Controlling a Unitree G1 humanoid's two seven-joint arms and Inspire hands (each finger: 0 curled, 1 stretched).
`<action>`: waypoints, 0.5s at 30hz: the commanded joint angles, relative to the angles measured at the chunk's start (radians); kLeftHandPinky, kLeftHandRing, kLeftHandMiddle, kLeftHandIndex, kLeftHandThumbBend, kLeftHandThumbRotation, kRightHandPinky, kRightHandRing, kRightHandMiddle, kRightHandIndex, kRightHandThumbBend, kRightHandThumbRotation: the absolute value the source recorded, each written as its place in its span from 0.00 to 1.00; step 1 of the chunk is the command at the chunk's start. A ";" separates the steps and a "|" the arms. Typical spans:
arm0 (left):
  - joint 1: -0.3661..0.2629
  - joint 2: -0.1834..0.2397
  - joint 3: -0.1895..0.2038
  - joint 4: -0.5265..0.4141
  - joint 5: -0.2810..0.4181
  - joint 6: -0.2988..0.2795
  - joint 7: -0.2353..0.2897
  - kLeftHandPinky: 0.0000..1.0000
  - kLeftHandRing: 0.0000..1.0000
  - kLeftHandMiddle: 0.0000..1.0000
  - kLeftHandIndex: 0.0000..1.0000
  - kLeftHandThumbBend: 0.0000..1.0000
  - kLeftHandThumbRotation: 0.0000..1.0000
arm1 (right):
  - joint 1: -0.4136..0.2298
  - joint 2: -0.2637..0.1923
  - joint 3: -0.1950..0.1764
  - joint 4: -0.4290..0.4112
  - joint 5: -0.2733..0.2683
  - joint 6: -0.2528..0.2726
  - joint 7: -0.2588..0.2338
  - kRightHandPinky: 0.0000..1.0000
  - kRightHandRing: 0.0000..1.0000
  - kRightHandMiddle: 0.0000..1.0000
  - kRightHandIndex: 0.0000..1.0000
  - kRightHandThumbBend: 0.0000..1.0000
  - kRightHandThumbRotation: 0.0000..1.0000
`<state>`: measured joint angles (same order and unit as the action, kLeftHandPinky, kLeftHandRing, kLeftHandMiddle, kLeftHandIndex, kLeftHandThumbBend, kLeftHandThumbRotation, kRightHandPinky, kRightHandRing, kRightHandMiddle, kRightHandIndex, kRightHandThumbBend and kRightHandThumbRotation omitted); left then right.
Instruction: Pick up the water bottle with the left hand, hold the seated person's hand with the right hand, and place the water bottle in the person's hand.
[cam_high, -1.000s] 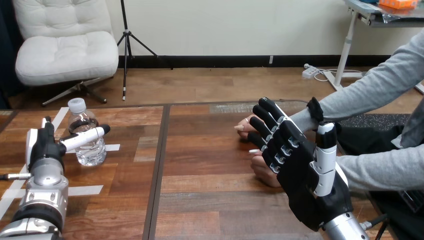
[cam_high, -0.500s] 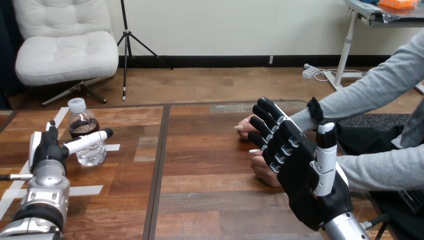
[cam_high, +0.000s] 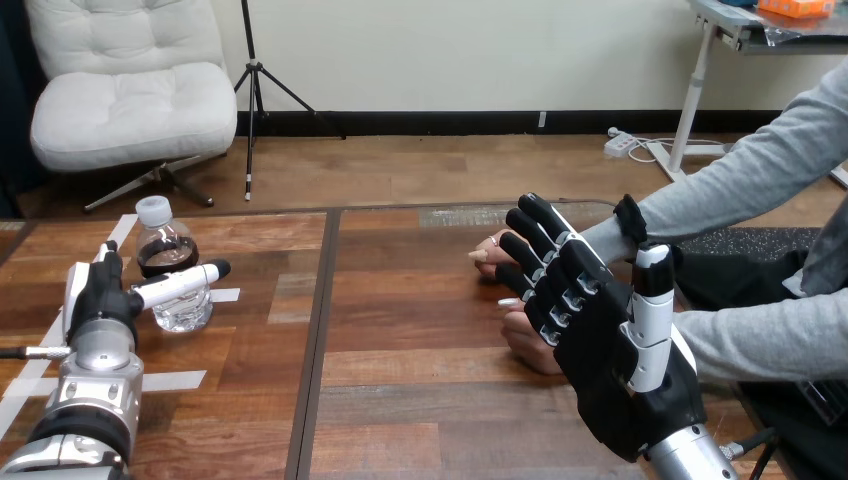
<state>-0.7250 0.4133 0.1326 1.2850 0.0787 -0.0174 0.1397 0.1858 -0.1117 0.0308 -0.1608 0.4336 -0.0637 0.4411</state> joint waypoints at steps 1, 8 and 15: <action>-0.097 -0.004 -0.015 -0.012 0.014 -0.019 -0.001 1.00 1.00 1.00 1.00 0.87 0.21 | -0.035 0.019 -0.003 -0.058 0.014 -0.014 0.002 1.00 1.00 0.99 0.96 0.92 1.00; -0.107 -0.006 -0.014 -0.010 0.017 -0.009 -0.008 1.00 1.00 1.00 1.00 0.88 0.23 | -0.034 0.017 -0.002 -0.058 0.012 -0.016 0.006 1.00 1.00 0.99 0.96 0.92 1.00; -0.117 -0.008 -0.017 -0.007 0.022 -0.001 -0.014 1.00 1.00 1.00 1.00 0.88 0.24 | -0.031 0.018 0.000 -0.061 0.012 -0.015 0.004 1.00 1.00 0.99 0.96 0.92 1.00</action>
<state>-0.7330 0.4124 0.1323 1.2850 0.0857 -0.0161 0.1315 0.1883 -0.1116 0.0317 -0.1626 0.4334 -0.0637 0.4412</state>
